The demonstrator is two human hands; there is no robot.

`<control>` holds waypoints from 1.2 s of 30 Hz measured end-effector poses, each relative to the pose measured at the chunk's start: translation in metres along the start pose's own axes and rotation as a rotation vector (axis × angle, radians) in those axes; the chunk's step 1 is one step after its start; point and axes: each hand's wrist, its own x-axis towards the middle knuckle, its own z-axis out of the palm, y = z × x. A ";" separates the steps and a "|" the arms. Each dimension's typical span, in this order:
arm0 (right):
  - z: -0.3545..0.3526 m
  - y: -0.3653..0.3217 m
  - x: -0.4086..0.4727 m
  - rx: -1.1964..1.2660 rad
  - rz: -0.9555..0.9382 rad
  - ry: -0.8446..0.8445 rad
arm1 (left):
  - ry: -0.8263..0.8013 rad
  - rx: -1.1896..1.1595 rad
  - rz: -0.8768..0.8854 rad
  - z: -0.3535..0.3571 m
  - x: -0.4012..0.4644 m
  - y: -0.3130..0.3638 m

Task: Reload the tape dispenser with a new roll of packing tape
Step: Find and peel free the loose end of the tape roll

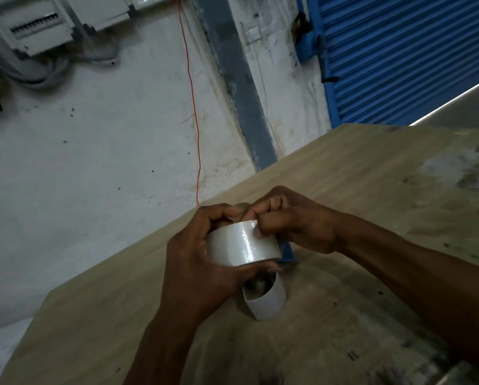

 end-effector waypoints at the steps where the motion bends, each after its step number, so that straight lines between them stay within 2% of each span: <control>1: -0.001 0.003 0.000 0.054 0.010 -0.014 | 0.003 -0.018 -0.006 0.000 0.001 0.000; 5: -0.004 0.011 -0.001 0.182 0.030 -0.032 | 0.013 -0.023 -0.010 -0.001 0.002 -0.003; 9: -0.002 0.015 -0.001 0.161 0.037 0.009 | 0.012 -0.013 0.001 0.001 0.001 -0.005; 14: -0.003 0.018 -0.003 0.236 0.005 -0.017 | 0.001 -0.005 0.007 0.002 0.001 -0.003; 21: -0.004 0.017 -0.003 0.240 0.062 -0.011 | 0.028 -0.022 -0.008 0.003 0.000 -0.009; 30: -0.008 0.019 -0.007 0.254 0.011 -0.038 | 0.055 -0.062 -0.026 0.003 0.002 -0.009; 36: -0.005 0.016 -0.007 0.197 -0.017 0.059 | 0.022 -0.033 0.009 0.005 0.003 -0.007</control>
